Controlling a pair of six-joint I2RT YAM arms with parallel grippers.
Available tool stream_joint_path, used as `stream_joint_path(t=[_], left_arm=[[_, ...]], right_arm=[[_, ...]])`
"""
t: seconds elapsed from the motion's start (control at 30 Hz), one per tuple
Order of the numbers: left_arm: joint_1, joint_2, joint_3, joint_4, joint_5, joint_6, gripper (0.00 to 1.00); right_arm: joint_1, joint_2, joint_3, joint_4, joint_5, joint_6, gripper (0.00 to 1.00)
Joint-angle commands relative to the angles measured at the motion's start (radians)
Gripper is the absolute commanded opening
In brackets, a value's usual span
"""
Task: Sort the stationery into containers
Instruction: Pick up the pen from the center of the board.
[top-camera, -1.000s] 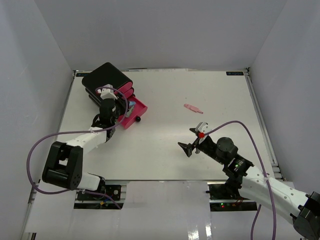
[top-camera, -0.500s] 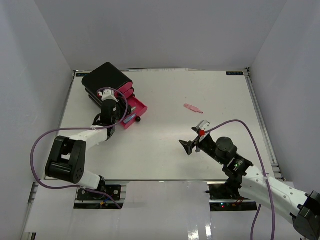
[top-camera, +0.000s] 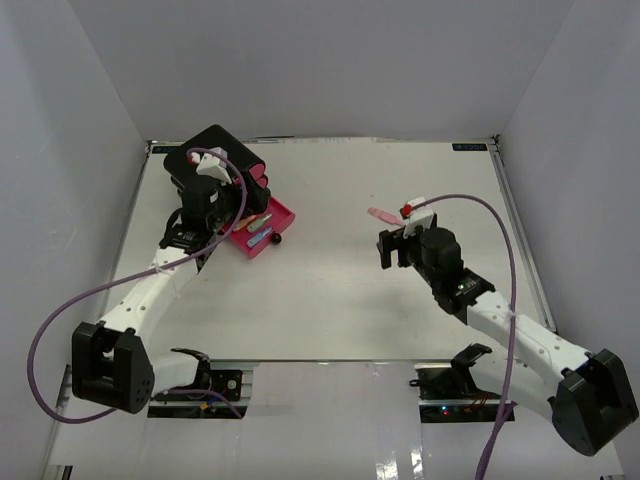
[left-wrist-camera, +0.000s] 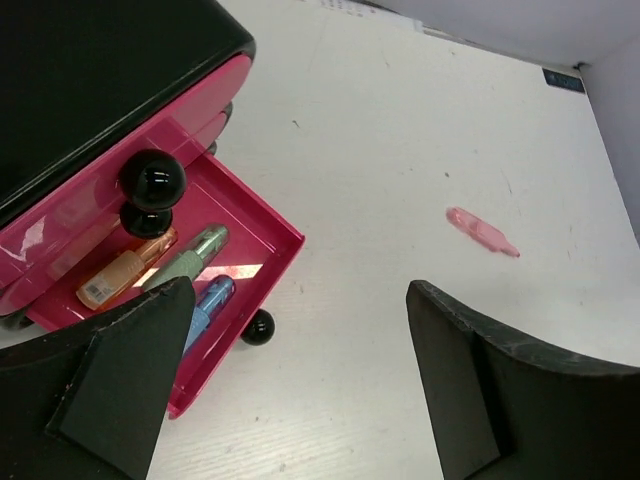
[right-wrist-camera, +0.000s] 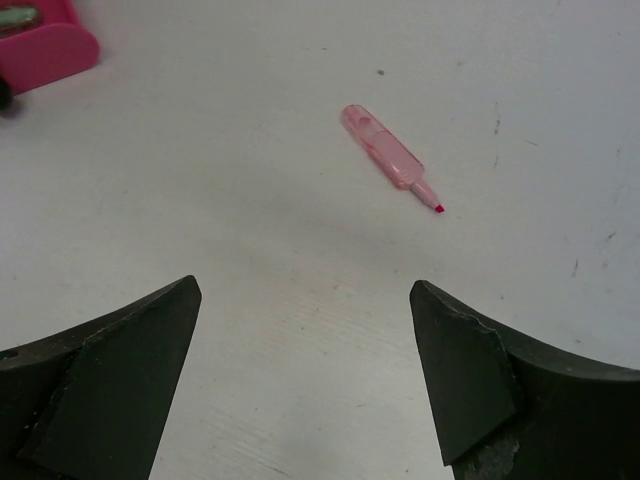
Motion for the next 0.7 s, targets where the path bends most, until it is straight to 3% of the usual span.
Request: stream_joint_path(t=[0.0,0.3,0.67], left_arm=[[0.006,-0.069,0.007,-0.109,0.095,0.122,0.98],[0.006,-0.069,-0.062,-0.087,0.268,0.121,0.98],[0.006,-0.053,-0.044,-0.135,0.271,0.102,0.98]], right_arm=[[-0.092,0.111,0.139,-0.062,-0.074,0.027,0.92],[-0.287,0.454,0.357,-0.112,-0.305,-0.083,0.95],[-0.378,0.793,0.624,-0.243,-0.476,-0.328,0.97]])
